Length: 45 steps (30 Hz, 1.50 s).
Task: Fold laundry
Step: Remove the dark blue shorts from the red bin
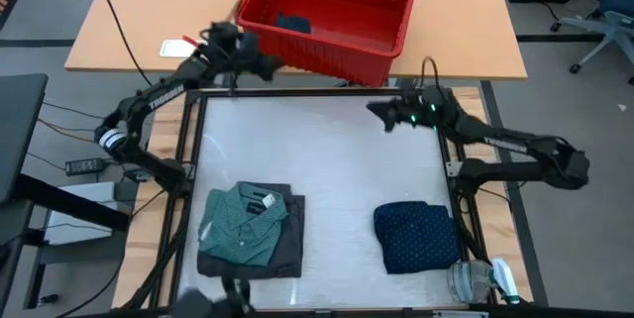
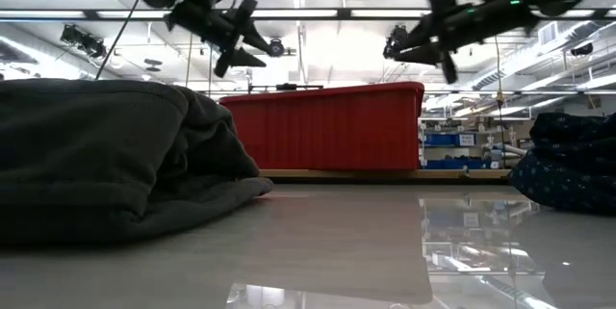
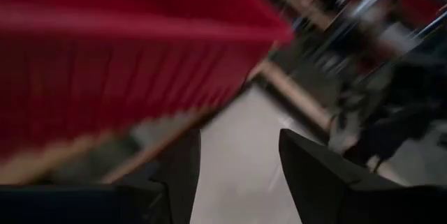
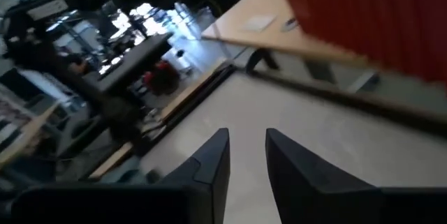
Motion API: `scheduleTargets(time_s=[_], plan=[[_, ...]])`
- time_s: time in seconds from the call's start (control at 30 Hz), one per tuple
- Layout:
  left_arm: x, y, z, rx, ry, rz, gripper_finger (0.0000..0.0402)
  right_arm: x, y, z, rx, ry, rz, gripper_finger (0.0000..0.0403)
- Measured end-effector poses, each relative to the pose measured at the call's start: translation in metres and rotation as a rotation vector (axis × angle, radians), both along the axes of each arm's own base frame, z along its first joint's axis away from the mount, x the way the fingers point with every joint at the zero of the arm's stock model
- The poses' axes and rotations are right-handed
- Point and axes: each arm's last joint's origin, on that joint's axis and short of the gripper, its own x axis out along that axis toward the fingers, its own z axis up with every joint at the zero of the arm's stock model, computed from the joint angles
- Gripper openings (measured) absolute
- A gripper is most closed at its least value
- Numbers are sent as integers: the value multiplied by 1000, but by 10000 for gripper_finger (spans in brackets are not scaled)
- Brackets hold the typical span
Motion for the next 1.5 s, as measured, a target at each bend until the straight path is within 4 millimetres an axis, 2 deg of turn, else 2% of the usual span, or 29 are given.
scheduleTargets(time_s=[0.1, 0.2, 0.27, 0.4, 0.57, 0.63, 0.7, 0.83, 1.0, 1.2, 1.37, 1.5], plan=[[-8, 31, -9, 3, -97, -12, 193, 15, -33, 13, -23, 27, -16, 93], [-10, 58, -22, -16, -100, -7, 193, 32, -68, 27, -18, 20, -28, 89], [-7, 75, -24, 11, -92, -10, 192, 42, -92, 36, -6, 20, -38, 86], [6, 107, -8, 109, -106, -19, 192, 53, -135, 58, 5, 59, -73, 82], [18, 136, 36, 295, -153, -29, 192, 66, -172, 78, -45, 134, -116, 78], [20, 148, 46, 338, -157, -16, 192, 71, -185, 77, -47, 176, -170, 77], [21, 162, 45, 337, -134, 15, 192, 76, -199, 69, -31, 237, -224, 76], [23, 185, 16, 286, -24, 89, 192, 80, -217, 46, 42, 374, -263, 70], [24, 186, -24, 66, 123, 70, 192, 86, -209, 40, 19, 492, -222, 56], [20, 163, -35, -132, 251, -73, 192, 88, -191, 47, -69, 617, -224, 41], [22, 146, -44, -244, 315, -173, 192, 82, -194, 43, -39, 627, -223, 35], [35, 134, -49, -262, 359, -225, 192, 80, -197, 43, 2, 569, -173, 47]])
